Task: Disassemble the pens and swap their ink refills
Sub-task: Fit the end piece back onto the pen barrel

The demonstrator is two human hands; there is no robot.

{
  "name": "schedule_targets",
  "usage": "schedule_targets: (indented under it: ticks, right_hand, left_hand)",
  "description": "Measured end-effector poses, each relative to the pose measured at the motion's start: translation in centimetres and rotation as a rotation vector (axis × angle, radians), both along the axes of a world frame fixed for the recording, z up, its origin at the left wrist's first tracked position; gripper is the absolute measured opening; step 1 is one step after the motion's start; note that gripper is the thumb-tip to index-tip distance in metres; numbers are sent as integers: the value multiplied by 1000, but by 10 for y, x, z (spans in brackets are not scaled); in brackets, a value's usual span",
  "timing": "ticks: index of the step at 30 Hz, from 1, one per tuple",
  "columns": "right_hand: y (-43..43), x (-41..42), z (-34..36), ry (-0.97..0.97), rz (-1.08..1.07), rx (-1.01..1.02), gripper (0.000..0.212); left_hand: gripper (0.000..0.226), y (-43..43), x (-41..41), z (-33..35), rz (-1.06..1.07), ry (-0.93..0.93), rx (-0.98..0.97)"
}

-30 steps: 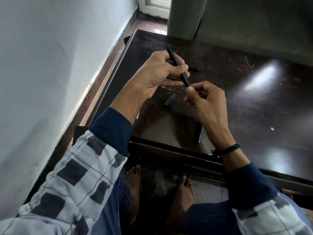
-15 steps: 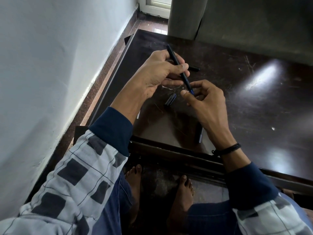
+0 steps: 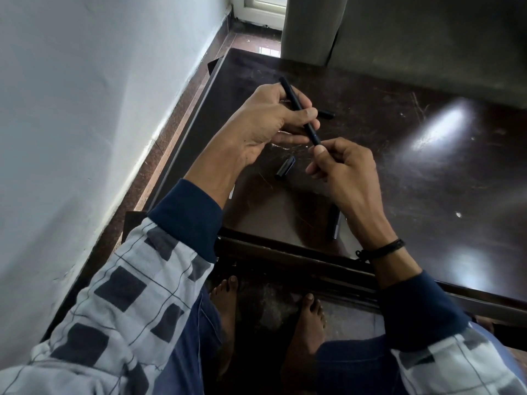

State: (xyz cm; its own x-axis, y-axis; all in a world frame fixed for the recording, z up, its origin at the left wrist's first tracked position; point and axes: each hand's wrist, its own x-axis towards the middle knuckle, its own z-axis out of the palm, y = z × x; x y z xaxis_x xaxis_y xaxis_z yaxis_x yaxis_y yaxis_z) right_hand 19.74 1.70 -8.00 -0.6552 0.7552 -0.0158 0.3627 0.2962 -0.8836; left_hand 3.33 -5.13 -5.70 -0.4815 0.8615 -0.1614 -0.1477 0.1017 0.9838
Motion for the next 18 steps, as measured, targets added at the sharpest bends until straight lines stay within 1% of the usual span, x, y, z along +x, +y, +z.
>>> schedule_targets:
  ticks: [9,15,18]
  right_hand:
    - [3,0,-1,-22,36,-29,19]
    - [0,1,1,57,-30,18,6]
    - [0,2,-1,50,-36,37,6]
  left_hand:
    - [12,-1,0,2,-17,20,3]
    - [13,-2,1,2,12,-6,11]
    - [13,-2,2,1,-4,4,1]
